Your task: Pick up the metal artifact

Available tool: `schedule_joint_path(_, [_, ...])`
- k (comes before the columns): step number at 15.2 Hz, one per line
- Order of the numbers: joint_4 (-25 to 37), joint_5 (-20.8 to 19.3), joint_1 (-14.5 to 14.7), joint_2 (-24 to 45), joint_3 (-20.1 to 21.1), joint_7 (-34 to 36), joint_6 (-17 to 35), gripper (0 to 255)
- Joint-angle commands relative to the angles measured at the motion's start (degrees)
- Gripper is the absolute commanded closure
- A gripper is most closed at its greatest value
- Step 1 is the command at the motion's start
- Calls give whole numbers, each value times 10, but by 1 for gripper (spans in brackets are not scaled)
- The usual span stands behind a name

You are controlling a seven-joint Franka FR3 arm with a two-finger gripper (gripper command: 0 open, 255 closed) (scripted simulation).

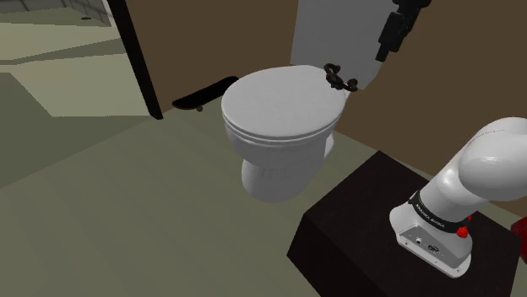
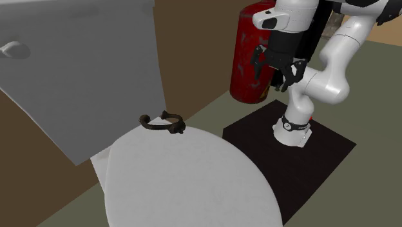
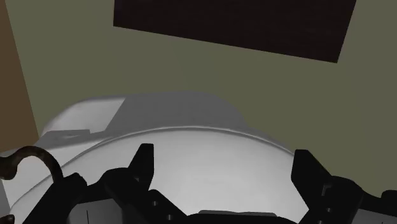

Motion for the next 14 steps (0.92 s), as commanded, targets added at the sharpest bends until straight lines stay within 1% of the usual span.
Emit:
schedule_joint_path(1, [0, 0, 0, 0, 0, 0, 0, 0])
schedule_joint_path(7, [2, -13, -24, 92, -22, 15, 105, 0])
schedule_joint_path(14, [37, -20, -49, 215, -50, 31, 211, 0])
